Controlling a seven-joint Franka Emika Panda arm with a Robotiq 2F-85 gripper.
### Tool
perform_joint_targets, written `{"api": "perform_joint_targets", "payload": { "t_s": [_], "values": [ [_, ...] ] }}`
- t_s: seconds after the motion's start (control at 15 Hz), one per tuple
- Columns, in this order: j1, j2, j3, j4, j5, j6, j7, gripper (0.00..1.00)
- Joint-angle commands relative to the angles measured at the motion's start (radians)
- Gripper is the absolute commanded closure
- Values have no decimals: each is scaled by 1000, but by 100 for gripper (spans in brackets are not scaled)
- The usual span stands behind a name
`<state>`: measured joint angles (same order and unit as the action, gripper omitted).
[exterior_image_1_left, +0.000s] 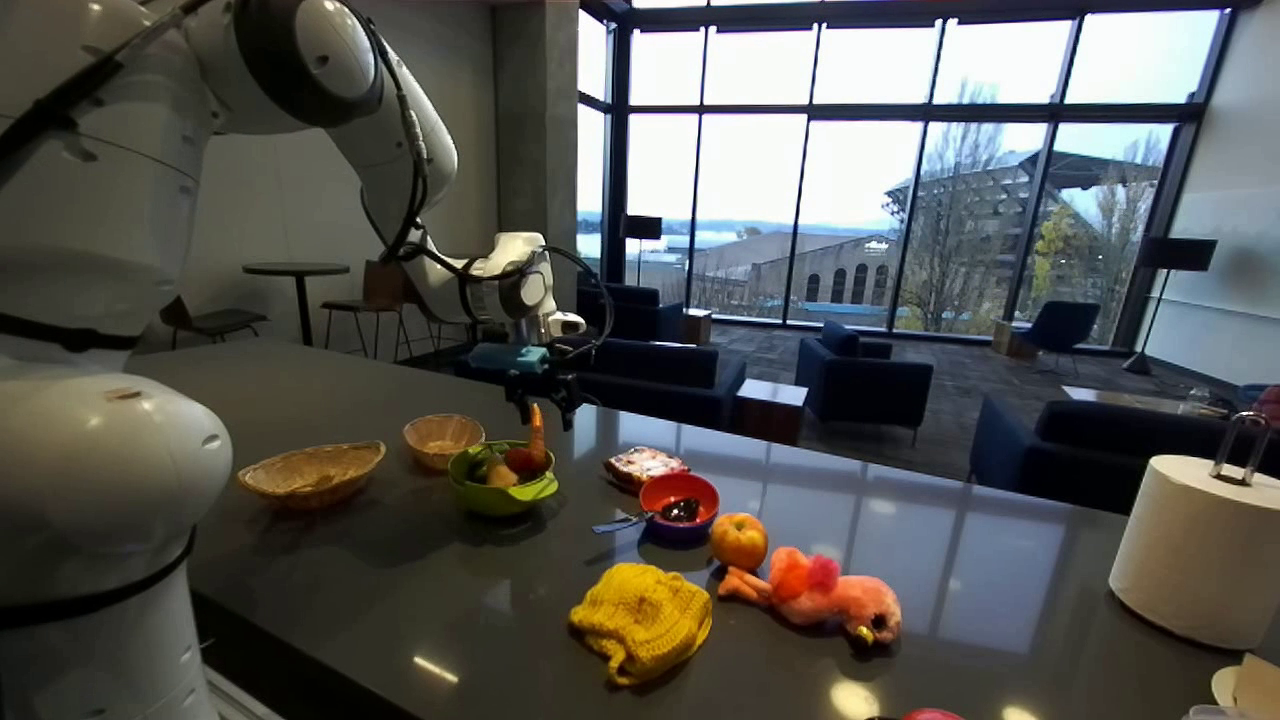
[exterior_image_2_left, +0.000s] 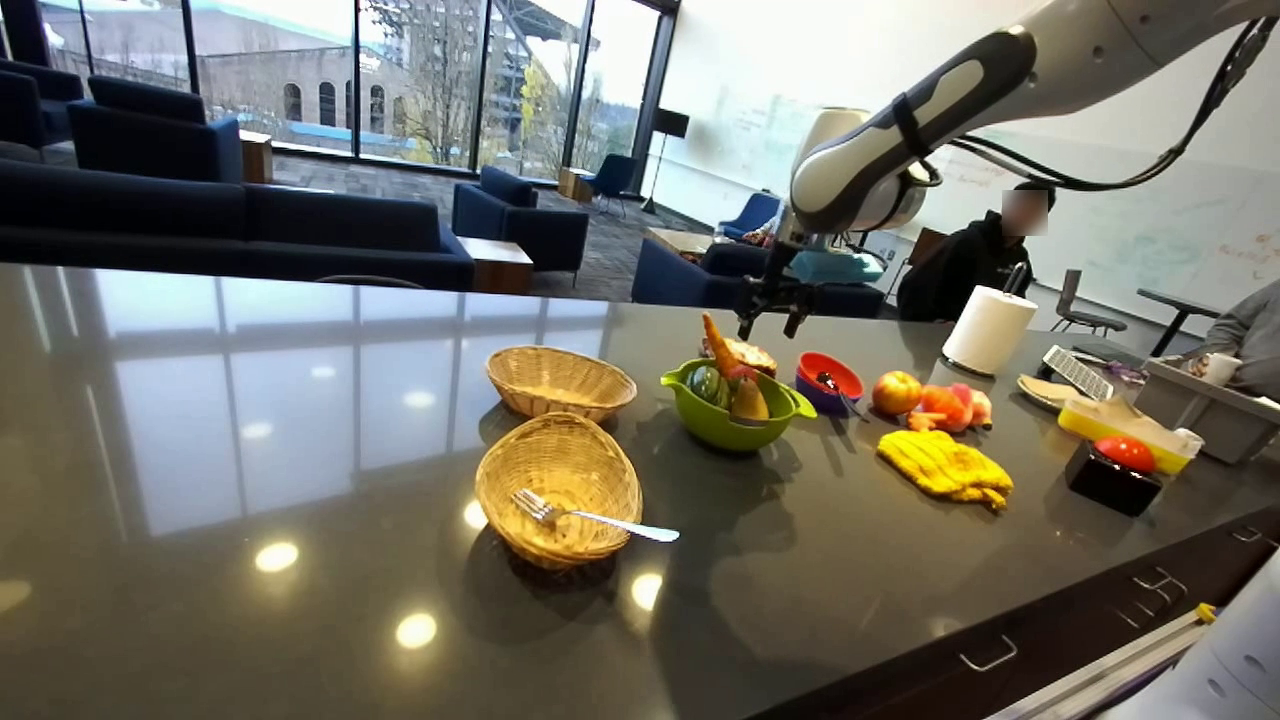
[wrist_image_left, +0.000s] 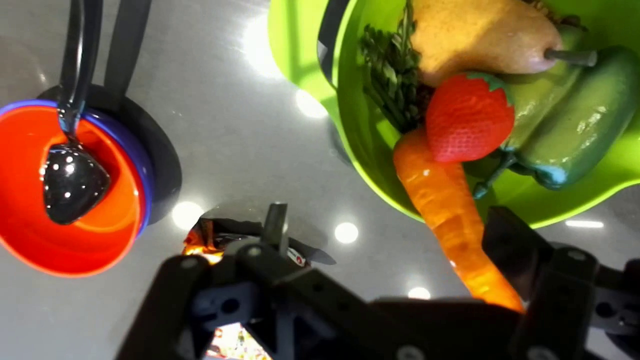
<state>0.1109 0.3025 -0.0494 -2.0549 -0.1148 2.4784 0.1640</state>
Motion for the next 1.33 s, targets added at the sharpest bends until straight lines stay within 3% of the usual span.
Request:
{"api": "perform_joint_targets", "payload": {
  "t_s": [0.0,0.4,0.93,1.27],
  "values": [
    [-17,-55,-15,-58,-37,18,29,0],
    [-20,-55,-56,-63,-86,39,115,0],
    [-30,-61,-93,-68,-69,62,267,0],
    [-46,-95,-95,-87,-64,58,264,0]
  ]
}}
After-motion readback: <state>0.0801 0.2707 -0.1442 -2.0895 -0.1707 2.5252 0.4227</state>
